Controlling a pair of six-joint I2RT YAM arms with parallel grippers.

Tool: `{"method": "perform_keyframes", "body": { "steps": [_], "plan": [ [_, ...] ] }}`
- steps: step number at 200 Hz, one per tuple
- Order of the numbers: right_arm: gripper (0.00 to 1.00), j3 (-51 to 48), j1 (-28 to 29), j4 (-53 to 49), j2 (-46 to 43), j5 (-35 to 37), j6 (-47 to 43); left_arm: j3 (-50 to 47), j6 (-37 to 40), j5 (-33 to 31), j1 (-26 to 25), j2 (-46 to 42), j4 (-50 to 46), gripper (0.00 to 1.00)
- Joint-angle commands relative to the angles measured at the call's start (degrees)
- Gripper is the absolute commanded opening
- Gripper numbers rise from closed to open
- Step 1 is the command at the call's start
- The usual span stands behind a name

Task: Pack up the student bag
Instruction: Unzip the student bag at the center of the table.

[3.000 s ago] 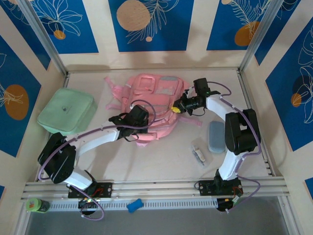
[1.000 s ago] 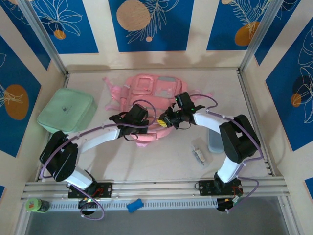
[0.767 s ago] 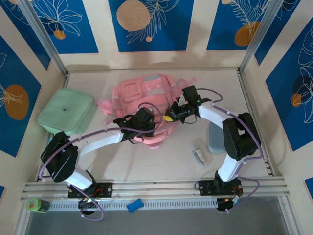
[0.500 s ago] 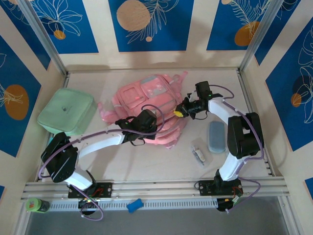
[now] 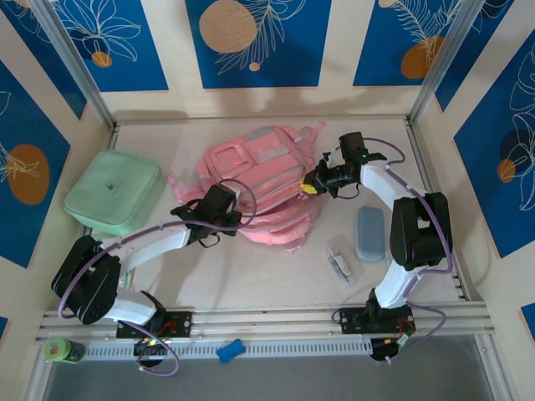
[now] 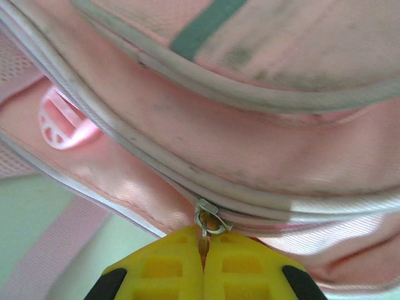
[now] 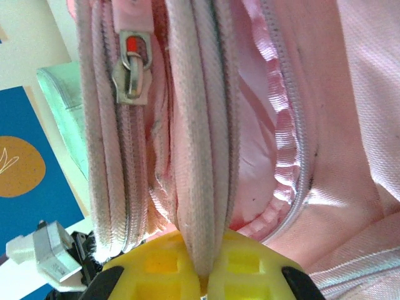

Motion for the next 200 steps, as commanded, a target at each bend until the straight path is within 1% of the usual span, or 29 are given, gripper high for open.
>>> {"method": "perform_keyframes", "body": {
  "steps": [1, 12, 26, 42, 53, 59, 73, 82, 91, 102, 111, 116, 121, 125, 133, 144, 151, 160, 172, 200],
  "plan": [
    [0.00, 2.92, -2.29, 1.85, -1.21, 0.87, -2.41, -2.81, 6.63, 0.21, 4.17, -2.08, 6.37, 0.00],
    [0.00, 3.67, -2.08, 0.82, -0.83, 0.56, -3.69, -3.55, 8.55, 1.09, 5.05, -2.76, 9.55, 0.00],
    [0.00, 4.42, -2.10, -0.73, -0.63, 1.29, -4.42, -3.48, 10.40, -0.57, 6.33, -2.62, 11.29, 0.00],
    [0.00, 4.50, -1.84, -0.63, -0.63, -0.05, -5.08, -2.57, 12.28, -0.56, 8.59, -1.25, 11.14, 0.00],
    [0.00, 4.58, -1.58, -0.30, -0.48, -1.66, -5.98, -3.68, 14.54, -0.34, 9.90, -0.92, 13.42, 0.00],
    [0.00, 4.62, -1.45, -0.24, -0.34, -2.65, -6.35, -4.24, 13.62, -0.99, 10.90, -1.01, 14.30, 0.00],
    [0.00, 4.96, -1.14, -1.31, 0.04, -2.25, -7.34, -5.42, 13.36, 4.39, 13.91, -1.83, 18.02, 0.00],
    [0.00, 5.16, -1.08, -1.93, 0.25, -1.99, -7.93, -5.16, 12.33, 4.34, 14.47, -2.16, 18.91, 0.00],
    [0.00, 5.29, -1.31, -2.41, 0.61, -1.91, -7.84, -3.51, 10.70, 3.89, 14.76, -1.76, 17.10, 0.00],
    [0.00, 5.24, -1.59, -2.07, 0.95, -2.85, -7.37, -1.27, 10.61, 5.10, 14.71, -0.85, 15.27, 0.00],
    [0.00, 5.25, -1.57, -1.88, 0.98, -3.48, -6.77, -0.45, 9.46, 7.74, 14.69, -0.39, 15.34, 0.00],
    [0.00, 5.16, -1.21, -1.64, 0.79, -3.71, -6.37, -0.79, 9.19, 11.00, 14.53, -0.36, 16.59, 0.00],
    [0.08, 4.95, -0.85, -1.40, 0.51, -3.77, -6.00, -1.40, 9.04, 13.83, 14.08, -0.63, 18.24, 0.00],
    [0.15, 4.71, -0.42, -1.17, 0.23, -3.90, -5.70, -2.10, 8.90, 14.84, 13.53, -0.90, 19.58, 0.00],
    [0.26, 3.71, 0.56, 0.41, -0.70, -4.76, -4.71, -3.17, 8.76, 14.31, 12.22, -1.34, 21.37, 0.00],
    [0.36, 0.58, 1.79, 5.27, -2.17, -7.57, -0.93, -3.31, 8.79, 13.11, 10.83, -1.26, 21.50, 0.00],
    [0.40, -2.05, 2.83, 9.01, -3.08, -9.28, 2.22, -2.98, 8.31, 13.32, 10.49, -0.94, 20.96, 0.00],
    [0.45, -4.64, 4.42, 11.93, -4.36, -9.56, 5.48, -2.93, 7.91, 14.46, 9.93, -0.52, 21.17, 0.00],
    [0.51, -8.47, 7.69, 16.41, -6.58, -7.88, 10.49, -3.10, 7.55, 15.28, 8.75, -0.31, 21.71, 0.00],
    [0.61, -13.55, 15.07, 26.78, -10.09, -1.81, 20.95, -2.87, 7.75, 13.19, 5.45, -0.49, 20.33, 0.00]
  ]
}}
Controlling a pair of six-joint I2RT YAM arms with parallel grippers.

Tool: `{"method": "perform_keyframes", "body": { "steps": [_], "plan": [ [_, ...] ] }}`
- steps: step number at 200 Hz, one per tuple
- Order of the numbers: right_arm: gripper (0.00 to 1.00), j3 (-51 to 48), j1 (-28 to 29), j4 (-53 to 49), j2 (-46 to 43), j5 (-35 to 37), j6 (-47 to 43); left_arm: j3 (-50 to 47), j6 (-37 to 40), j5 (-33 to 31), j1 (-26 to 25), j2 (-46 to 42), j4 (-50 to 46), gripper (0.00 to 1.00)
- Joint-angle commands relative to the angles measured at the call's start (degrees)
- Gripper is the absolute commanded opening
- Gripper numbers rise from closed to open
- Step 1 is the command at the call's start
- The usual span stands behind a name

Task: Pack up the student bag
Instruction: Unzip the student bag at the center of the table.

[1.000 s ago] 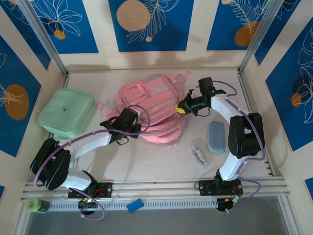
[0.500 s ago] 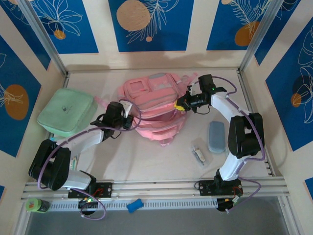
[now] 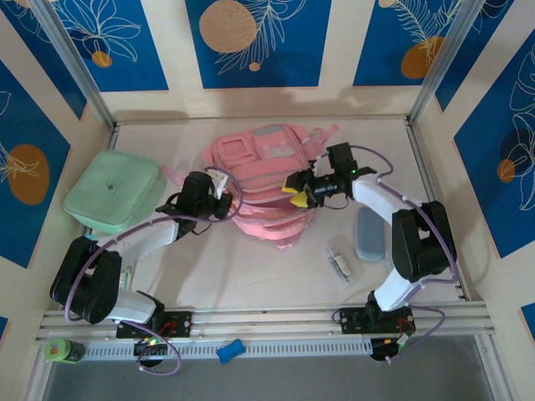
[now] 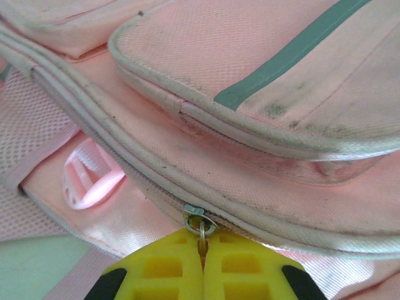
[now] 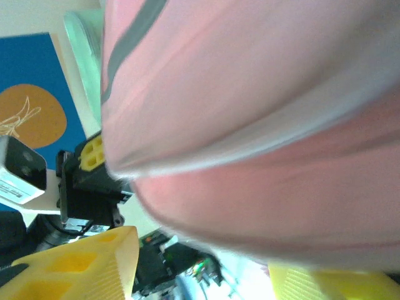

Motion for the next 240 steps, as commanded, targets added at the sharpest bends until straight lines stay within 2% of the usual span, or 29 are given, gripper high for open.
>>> {"method": "perform_keyframes", "body": {
  "steps": [1, 20, 41, 70, 95, 116, 133, 151, 173, 199, 219, 240],
  "plan": [
    [0.61, -2.89, 5.70, 12.40, -4.10, 2.72, 12.24, 0.31, -0.75, 1.40, -3.40, -0.18, 2.98, 0.00],
    [0.64, -2.24, 9.90, 13.29, -2.79, 9.73, 14.40, -0.46, -1.33, 0.83, -4.95, -0.68, 3.59, 0.00],
    [0.64, -0.16, 11.96, 12.37, -0.26, 16.74, 13.68, -0.39, -3.01, 1.45, -6.52, -1.56, 3.00, 0.00],
    [0.60, -0.31, 12.81, 10.81, 0.03, 20.87, 15.54, -0.76, -3.96, -1.28, -9.87, -3.87, 1.64, 0.00],
    [0.55, -1.46, 12.59, 8.37, -1.22, 25.35, 17.68, -2.17, -4.86, -2.25, -10.10, -4.82, 3.06, 0.00],
    [0.57, -0.30, 13.53, 3.07, -1.39, 30.44, 18.83, -0.37, -4.17, -3.99, -10.10, -3.93, -0.27, 0.00],
    [0.56, -2.04, 13.37, 4.72, -2.06, 33.48, 18.94, 0.02, -3.47, -7.82, -10.03, -3.78, -2.21, 0.00],
    [0.49, -2.19, 11.50, 4.23, -0.72, 34.38, 18.92, 0.94, -2.80, -13.27, -9.54, -3.35, -5.37, 0.00],
    [0.34, -1.03, 10.30, 4.62, 2.81, 33.63, 15.59, 2.62, -2.54, -20.40, -7.84, -1.65, -9.65, 0.00],
    [0.13, -1.59, 8.58, 4.27, 5.77, 35.02, 15.03, 2.62, -0.25, -20.63, -6.49, -1.00, -8.32, 0.00],
    [0.00, -3.21, 6.60, 7.45, 5.47, 34.99, 14.96, 2.14, 0.04, -18.06, -5.30, -0.76, -5.79, 0.00],
    [0.00, -0.98, 5.97, 4.11, 4.72, 35.75, 12.46, 1.93, 1.11, -17.84, -4.75, -0.44, -4.10, 0.00]
  ]
}}
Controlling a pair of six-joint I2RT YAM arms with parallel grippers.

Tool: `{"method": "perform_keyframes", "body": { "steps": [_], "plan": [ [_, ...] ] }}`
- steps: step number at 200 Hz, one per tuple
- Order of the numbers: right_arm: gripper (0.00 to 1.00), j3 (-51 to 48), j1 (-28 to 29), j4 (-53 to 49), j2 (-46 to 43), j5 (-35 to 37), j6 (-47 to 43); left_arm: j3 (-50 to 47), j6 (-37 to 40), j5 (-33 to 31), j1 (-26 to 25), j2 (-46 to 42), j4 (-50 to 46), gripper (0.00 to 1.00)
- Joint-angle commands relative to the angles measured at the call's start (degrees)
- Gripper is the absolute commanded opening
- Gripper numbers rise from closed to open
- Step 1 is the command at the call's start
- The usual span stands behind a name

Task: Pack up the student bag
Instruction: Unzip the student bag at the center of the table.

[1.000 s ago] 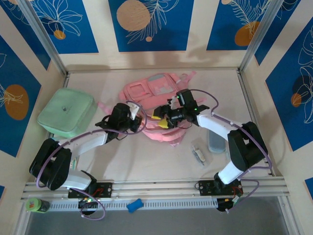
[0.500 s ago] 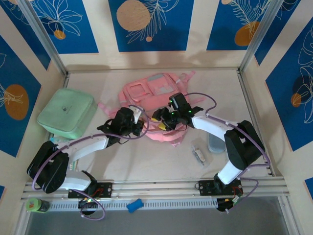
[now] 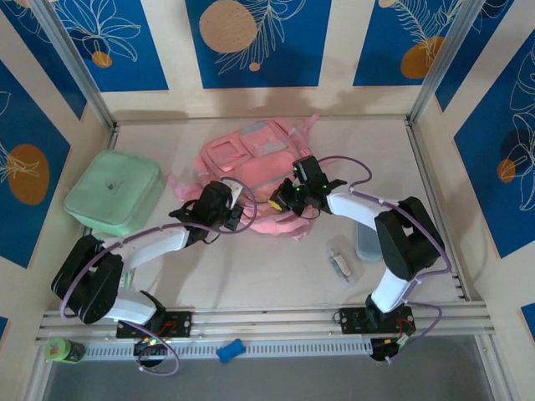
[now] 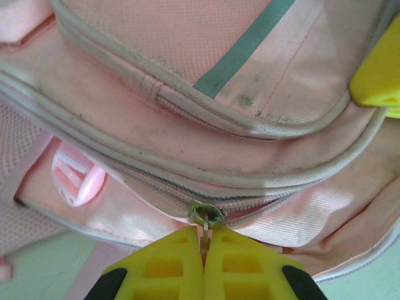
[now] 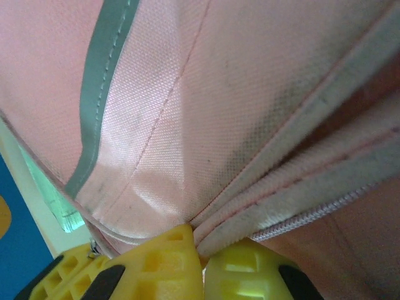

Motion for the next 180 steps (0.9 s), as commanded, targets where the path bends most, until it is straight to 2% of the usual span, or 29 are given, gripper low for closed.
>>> {"method": "perform_keyframes", "body": {
  "steps": [1, 13, 79, 103, 124, 143, 163, 168, 180],
  "plan": [
    [0.00, 0.12, -4.25, -5.27, 0.41, 10.35, -3.87, 1.09, 1.44, -6.01, 3.18, -0.83, 0.70, 0.00],
    [0.00, -0.64, -4.86, -5.17, -1.00, 9.53, -4.35, 1.93, 0.64, -7.31, 4.20, -0.32, -0.73, 0.00],
    [0.00, -3.47, -8.84, -7.80, -7.68, 1.96, -6.98, 2.73, -2.56, -2.88, 11.35, 3.38, 3.11, 0.00],
    [0.00, -2.47, -6.21, -8.09, -7.94, 0.73, -5.91, 4.61, -4.93, 2.55, 13.83, 5.82, 3.43, 0.00],
    [0.00, -1.45, -1.99, -8.02, -8.26, 1.10, -4.03, 6.01, -5.32, 4.51, 13.86, 7.40, 4.29, 0.00],
    [0.00, -1.75, 1.35, -7.08, -9.71, 3.03, -1.54, 10.87, -6.28, 1.99, 14.24, 10.59, -1.81, 0.00],
    [0.00, -0.18, 3.17, -7.09, -10.03, 4.81, -1.68, 12.11, -5.86, 5.27, 14.47, 11.22, -3.02, 0.00],
    [0.01, 0.56, 3.04, -7.75, -9.83, 4.82, -2.13, 11.51, -5.82, 7.26, 14.41, 10.74, -2.17, 0.07],
    [0.20, 1.97, 2.02, -9.30, -9.63, 3.36, -3.35, 10.18, -6.23, 8.68, 14.43, 9.00, -1.47, 0.26]
  ]
}}
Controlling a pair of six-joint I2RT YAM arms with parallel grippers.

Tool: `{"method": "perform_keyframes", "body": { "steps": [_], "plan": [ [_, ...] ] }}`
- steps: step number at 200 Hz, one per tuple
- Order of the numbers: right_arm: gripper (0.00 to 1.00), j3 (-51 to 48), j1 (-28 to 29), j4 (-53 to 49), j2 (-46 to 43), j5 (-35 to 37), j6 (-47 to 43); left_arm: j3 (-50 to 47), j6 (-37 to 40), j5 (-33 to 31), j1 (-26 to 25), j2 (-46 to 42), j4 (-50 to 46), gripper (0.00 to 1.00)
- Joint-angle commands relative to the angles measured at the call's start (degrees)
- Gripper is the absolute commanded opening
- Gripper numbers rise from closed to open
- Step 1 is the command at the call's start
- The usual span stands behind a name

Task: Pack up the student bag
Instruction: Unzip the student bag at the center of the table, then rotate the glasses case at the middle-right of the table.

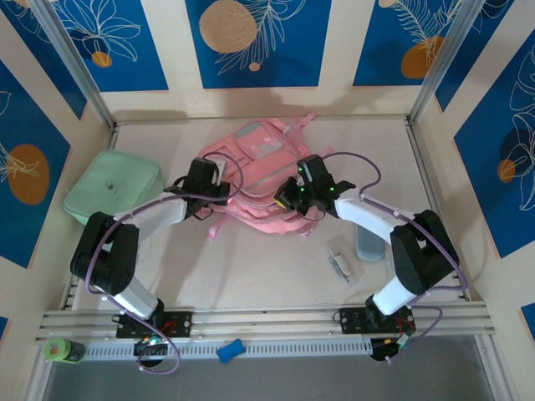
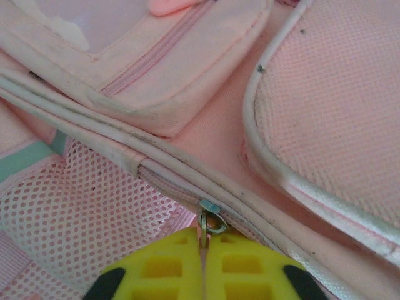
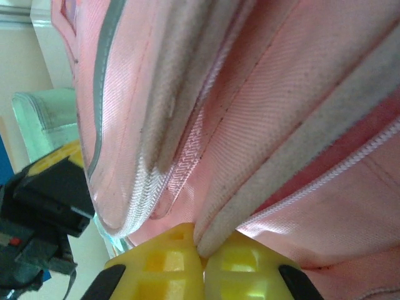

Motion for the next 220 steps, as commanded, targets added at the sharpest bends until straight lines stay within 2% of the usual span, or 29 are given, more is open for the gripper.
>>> {"method": "perform_keyframes", "body": {
  "steps": [1, 29, 59, 63, 67, 69, 92, 114, 143, 170, 200, 220],
  "plan": [
    [0.21, 3.15, -0.37, -5.46, -2.26, -1.16, -1.50, 0.30, -1.57, 0.95, 1.36, -2.14, -0.02, 0.27],
    [0.57, 3.75, -2.91, -12.64, -5.90, 2.09, -6.93, -1.16, -5.48, -0.15, 1.18, -7.13, -6.85, 0.41],
    [0.78, 3.83, -8.30, -22.39, -11.17, 4.86, -12.24, -4.91, -13.95, -0.42, -1.43, -14.99, -12.23, 0.50],
    [0.83, 3.43, -9.25, -23.21, -12.26, 5.00, -13.07, -5.53, -15.22, -0.39, -2.10, -16.18, -12.48, 0.51],
    [0.97, 3.11, -10.27, -23.93, -13.28, 4.76, -13.85, -6.00, -16.39, -0.47, -2.87, -17.22, -12.79, 0.52],
    [1.00, 2.95, -10.90, -24.26, -13.77, 4.41, -14.33, -6.26, -16.85, -0.49, -3.45, -17.77, -12.95, 0.52],
    [0.99, 2.98, -17.40, -31.22, -17.69, 5.49, -20.60, -7.76, -22.60, -4.67, -11.44, -22.65, -15.27, 0.57],
    [0.99, 2.36, -24.82, -36.25, -20.65, 6.97, -25.32, -7.92, -27.51, -8.13, -18.48, -23.70, -15.96, 0.60],
    [0.99, 1.87, -35.17, -40.68, -21.98, 8.68, -30.99, -6.86, -30.57, -10.25, -25.65, -21.66, -13.13, 0.62],
    [0.99, -0.91, -45.14, -40.41, -21.84, 4.78, -32.58, -3.43, -30.97, -11.03, -31.04, -17.02, -11.01, 0.66],
    [0.99, -7.42, -49.33, -36.52, -20.49, 1.04, -29.26, -1.58, -32.00, -10.06, -34.52, -12.67, -6.57, 0.69],
    [0.99, -10.41, -50.13, -35.35, -20.61, 1.50, -27.55, -1.41, -32.35, -9.42, -36.00, -10.94, -4.24, 0.70]
  ]
}}
